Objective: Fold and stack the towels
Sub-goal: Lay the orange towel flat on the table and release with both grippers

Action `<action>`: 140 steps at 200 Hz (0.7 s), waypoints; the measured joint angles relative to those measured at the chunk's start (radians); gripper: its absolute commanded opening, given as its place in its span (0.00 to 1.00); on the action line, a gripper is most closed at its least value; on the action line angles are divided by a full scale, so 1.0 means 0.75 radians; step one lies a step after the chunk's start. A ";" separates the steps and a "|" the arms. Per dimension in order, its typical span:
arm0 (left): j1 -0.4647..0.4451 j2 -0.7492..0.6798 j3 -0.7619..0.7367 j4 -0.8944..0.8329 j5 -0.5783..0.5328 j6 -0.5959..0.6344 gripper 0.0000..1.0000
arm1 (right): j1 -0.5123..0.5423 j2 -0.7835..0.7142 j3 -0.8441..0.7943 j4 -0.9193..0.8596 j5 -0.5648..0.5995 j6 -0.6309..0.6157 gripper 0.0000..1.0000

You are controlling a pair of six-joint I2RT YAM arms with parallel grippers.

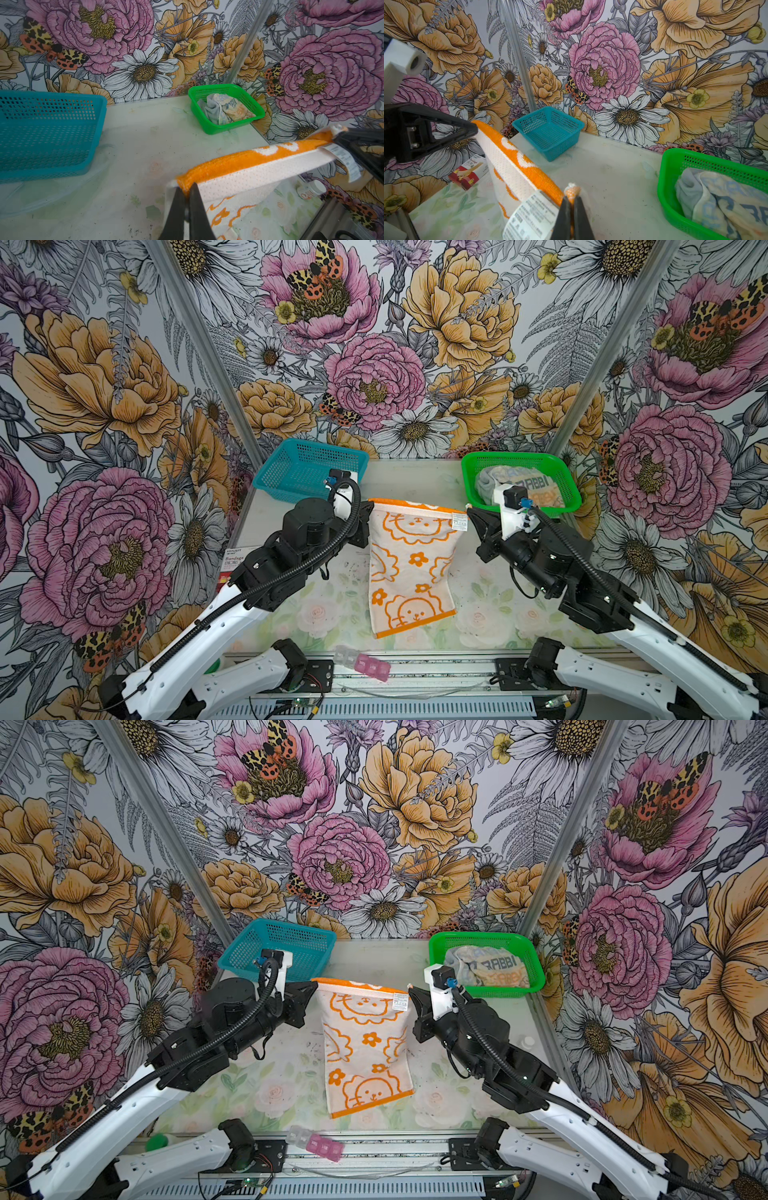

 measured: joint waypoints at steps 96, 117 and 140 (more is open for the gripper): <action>0.360 0.547 -0.109 0.524 0.335 -0.055 0.00 | -0.377 0.474 -0.179 0.596 -0.117 -0.008 0.00; 0.397 0.745 -0.041 0.579 0.358 -0.060 0.00 | -0.458 0.665 -0.170 0.682 -0.162 0.018 0.00; 0.429 0.946 0.054 0.607 0.366 -0.080 0.00 | -0.535 0.893 -0.107 0.755 -0.228 0.052 0.00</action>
